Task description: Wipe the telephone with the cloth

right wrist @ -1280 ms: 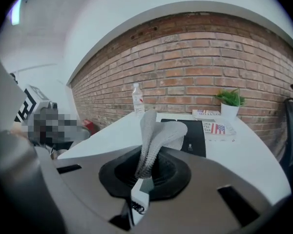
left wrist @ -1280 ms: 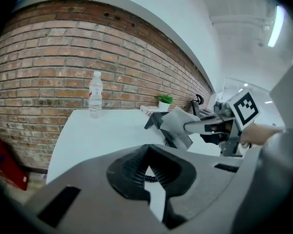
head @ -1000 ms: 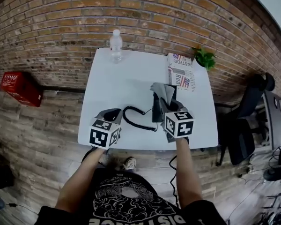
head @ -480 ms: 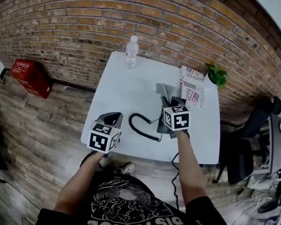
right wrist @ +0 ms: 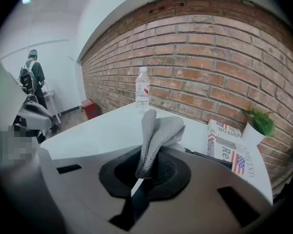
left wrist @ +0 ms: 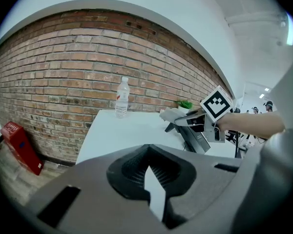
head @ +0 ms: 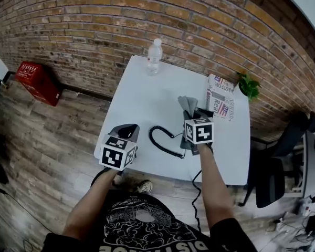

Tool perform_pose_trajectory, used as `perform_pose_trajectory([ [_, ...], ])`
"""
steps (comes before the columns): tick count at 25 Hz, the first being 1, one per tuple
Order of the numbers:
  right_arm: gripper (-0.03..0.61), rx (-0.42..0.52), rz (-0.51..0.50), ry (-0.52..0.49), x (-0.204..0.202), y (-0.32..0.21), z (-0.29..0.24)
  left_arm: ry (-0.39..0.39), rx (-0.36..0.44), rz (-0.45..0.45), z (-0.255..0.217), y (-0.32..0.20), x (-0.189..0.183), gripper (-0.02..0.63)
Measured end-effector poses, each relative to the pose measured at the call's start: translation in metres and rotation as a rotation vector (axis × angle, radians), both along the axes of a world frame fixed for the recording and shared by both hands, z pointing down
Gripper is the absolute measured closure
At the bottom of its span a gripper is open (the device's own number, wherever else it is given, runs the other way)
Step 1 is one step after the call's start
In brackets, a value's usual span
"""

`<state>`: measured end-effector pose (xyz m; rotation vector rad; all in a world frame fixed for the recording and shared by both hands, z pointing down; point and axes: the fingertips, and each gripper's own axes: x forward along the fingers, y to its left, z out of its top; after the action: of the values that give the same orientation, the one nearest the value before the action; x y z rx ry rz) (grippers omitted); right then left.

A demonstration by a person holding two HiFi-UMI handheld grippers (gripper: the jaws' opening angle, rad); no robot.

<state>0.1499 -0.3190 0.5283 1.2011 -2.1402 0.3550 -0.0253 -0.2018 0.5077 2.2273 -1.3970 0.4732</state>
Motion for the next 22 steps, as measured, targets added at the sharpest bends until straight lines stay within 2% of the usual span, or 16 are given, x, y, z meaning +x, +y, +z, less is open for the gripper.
perform_pose_trajectory([
  [22,0.568,-0.058,0.022,0.017,-0.005,0.038,0.02,0.012,-0.002,0.082,0.003,0.005,0.002,0.607],
])
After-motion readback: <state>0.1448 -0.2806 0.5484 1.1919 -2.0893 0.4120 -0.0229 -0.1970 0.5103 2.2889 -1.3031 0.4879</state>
